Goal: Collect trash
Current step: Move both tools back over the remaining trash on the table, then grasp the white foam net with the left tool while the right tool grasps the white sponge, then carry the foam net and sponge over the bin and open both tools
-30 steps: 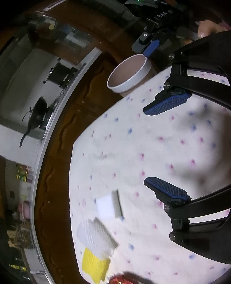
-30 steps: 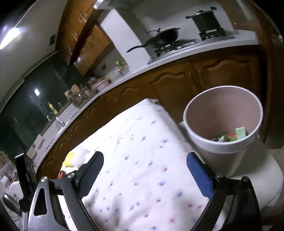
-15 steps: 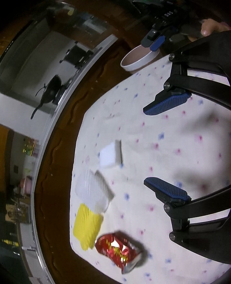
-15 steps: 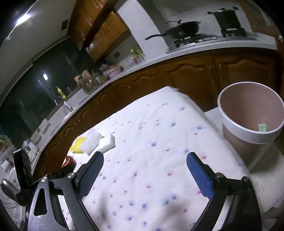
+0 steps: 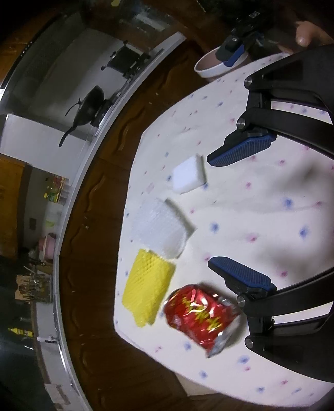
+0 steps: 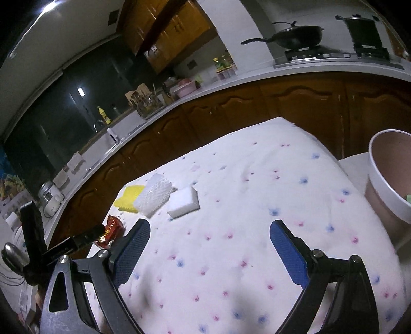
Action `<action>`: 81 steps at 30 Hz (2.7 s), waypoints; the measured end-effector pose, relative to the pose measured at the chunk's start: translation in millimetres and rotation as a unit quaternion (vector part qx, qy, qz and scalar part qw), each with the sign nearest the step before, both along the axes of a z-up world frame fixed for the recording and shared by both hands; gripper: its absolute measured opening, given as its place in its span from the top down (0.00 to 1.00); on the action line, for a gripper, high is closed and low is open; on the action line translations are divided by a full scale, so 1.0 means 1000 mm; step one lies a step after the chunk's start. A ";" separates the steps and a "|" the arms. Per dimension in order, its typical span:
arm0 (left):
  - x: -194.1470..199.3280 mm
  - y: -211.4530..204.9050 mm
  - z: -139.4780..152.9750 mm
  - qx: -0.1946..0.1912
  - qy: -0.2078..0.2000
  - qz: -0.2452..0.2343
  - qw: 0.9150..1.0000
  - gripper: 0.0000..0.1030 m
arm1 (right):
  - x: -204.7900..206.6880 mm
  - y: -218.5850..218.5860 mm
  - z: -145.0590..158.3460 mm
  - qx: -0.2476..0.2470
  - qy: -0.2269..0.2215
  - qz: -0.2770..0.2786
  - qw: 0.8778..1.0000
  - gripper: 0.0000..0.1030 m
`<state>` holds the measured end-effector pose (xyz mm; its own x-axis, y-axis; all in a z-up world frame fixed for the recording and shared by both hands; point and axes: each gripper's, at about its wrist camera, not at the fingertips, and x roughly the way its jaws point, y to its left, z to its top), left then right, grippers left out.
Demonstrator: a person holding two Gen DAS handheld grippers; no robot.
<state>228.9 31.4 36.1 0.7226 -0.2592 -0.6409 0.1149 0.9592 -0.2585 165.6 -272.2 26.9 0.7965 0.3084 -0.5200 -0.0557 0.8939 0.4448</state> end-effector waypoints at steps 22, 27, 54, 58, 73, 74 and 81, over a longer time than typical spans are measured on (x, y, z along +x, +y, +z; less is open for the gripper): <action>0.126 -0.033 -0.043 0.144 0.052 -0.021 0.988 0.75 | 0.068 0.048 -0.018 -0.034 0.032 0.057 0.997 0.08; 0.118 -0.030 -0.037 0.127 0.042 -0.036 0.990 0.99 | 0.080 0.070 -0.021 -0.060 0.031 0.078 0.995 0.11; 0.120 -0.046 -0.024 0.151 0.009 -0.037 0.988 0.33 | 0.108 0.071 -0.042 -0.090 0.080 0.075 0.990 0.41; 0.136 -0.062 -0.041 0.194 0.022 -0.034 0.980 0.38 | 0.094 0.054 -0.040 -0.080 0.079 0.054 0.992 0.41; 0.104 -0.058 -0.024 0.094 0.039 -0.060 0.993 0.94 | 0.054 0.012 -0.021 -0.048 0.046 0.019 0.998 0.41; 0.096 -0.060 -0.019 0.086 0.037 -0.062 0.994 0.94 | 0.052 0.009 -0.019 -0.044 0.043 0.019 0.998 0.41; 0.044 -0.082 0.000 0.064 0.018 -0.077 0.995 0.94 | 0.028 -0.003 -0.012 -0.042 0.030 0.009 0.999 0.41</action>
